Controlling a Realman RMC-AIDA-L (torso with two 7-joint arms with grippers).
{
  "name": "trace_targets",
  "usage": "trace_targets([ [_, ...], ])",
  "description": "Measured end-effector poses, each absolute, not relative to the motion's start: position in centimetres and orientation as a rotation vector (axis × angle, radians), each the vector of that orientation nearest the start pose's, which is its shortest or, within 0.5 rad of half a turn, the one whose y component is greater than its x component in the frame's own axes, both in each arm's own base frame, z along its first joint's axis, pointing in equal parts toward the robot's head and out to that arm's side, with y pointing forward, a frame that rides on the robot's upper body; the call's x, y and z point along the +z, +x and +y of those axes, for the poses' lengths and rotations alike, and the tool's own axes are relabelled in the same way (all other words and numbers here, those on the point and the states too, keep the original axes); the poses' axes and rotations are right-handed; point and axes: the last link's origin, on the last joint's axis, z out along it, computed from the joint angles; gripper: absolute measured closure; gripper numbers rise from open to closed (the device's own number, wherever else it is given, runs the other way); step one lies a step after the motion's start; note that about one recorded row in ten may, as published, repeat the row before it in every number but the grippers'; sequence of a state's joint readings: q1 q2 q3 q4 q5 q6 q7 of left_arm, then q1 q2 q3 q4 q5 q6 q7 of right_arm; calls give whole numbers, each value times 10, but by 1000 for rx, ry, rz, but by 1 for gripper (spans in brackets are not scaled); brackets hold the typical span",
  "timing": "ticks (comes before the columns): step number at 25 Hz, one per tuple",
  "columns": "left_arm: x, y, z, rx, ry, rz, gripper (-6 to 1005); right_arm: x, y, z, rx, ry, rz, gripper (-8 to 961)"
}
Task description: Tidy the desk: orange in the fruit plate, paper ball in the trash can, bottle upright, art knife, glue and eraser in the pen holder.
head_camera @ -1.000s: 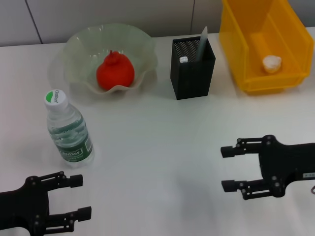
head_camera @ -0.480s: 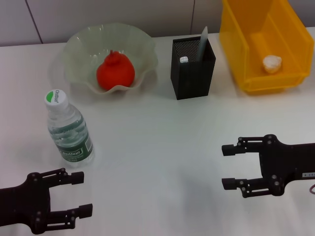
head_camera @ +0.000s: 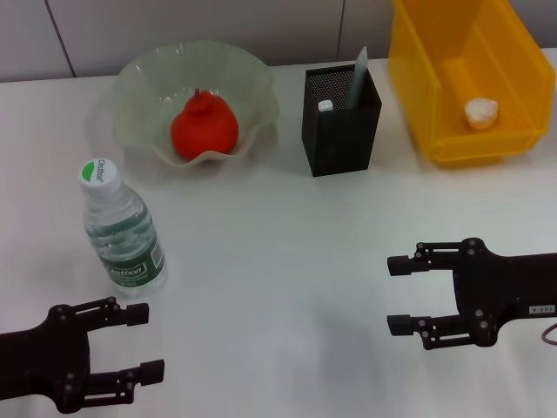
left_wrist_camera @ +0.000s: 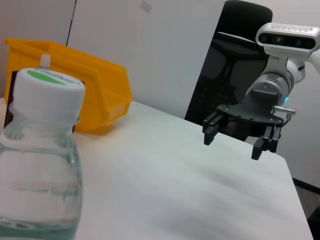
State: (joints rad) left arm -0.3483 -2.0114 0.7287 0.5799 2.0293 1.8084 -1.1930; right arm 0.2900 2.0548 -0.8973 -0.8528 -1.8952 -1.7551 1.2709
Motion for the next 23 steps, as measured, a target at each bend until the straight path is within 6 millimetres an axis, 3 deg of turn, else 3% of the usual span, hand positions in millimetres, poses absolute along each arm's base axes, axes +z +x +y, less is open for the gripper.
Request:
trace_targets([
  [23, 5, -310, 240, -777, -2893, -625, 202, 14, 278, 264, 685, -2895, 380, 215],
])
